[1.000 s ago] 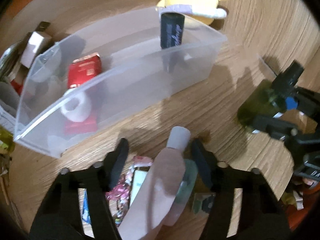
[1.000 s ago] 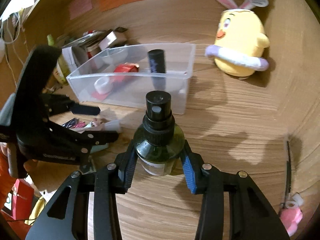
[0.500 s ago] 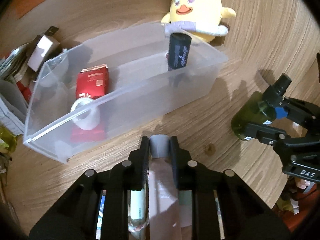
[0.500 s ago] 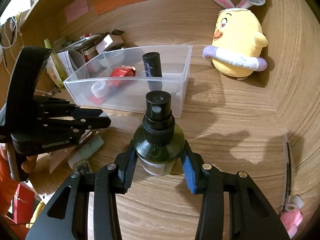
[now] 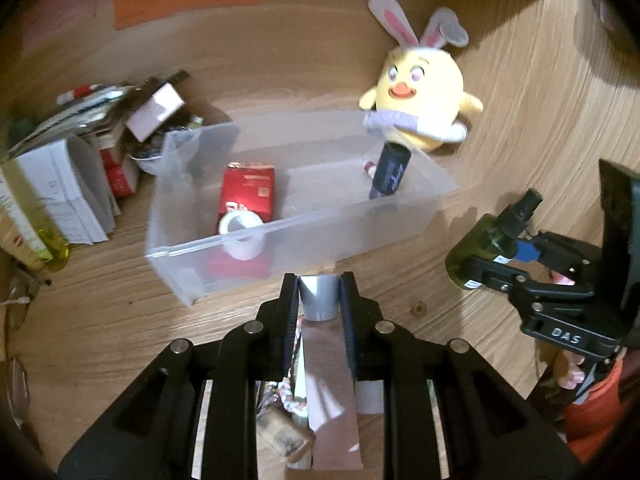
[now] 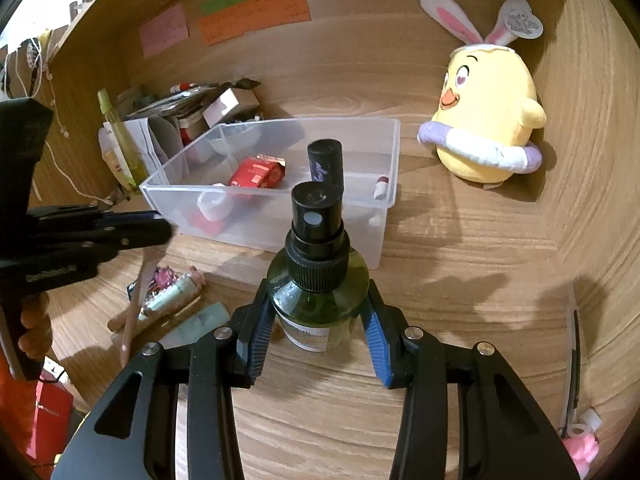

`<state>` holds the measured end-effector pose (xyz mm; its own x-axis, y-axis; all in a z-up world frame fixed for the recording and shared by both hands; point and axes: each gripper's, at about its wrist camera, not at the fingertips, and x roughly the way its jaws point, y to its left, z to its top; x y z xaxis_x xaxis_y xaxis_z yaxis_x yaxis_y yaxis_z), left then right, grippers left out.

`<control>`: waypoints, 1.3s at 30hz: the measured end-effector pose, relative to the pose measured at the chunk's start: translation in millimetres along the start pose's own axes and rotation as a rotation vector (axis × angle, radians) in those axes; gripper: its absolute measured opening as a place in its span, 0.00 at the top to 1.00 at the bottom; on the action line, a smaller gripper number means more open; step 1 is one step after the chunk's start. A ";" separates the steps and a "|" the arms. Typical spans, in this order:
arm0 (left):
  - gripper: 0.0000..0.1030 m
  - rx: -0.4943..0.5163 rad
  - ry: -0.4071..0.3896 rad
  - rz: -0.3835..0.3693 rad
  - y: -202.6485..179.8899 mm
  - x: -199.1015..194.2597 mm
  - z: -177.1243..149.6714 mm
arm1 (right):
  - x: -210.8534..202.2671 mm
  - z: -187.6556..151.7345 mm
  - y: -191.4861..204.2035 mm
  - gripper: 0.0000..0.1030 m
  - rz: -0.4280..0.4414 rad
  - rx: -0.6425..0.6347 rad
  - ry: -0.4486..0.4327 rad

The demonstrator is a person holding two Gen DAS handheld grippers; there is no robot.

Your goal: Organize objects

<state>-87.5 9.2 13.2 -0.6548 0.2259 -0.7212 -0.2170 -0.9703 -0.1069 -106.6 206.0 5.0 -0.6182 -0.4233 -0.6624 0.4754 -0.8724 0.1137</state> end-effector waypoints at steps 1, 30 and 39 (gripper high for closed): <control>0.80 -0.010 -0.015 -0.002 2.3 -6.6 0.8 | -0.6 1.8 1.1 0.63 0.001 -0.001 -0.005; 0.81 -0.078 -0.277 -0.009 13.0 -71.4 68.3 | -2.7 52.2 6.1 0.63 -0.022 -0.042 -0.105; 0.81 -0.123 -0.340 -0.024 16.5 -65.5 101.7 | 2.1 69.9 -5.5 0.63 -0.065 -0.051 -0.119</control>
<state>-121.8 -12.8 128.3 -0.8585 0.2445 -0.4508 -0.1597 -0.9628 -0.2179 -154.2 192.8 54.8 -0.7173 -0.3948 -0.5742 0.4610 -0.8867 0.0338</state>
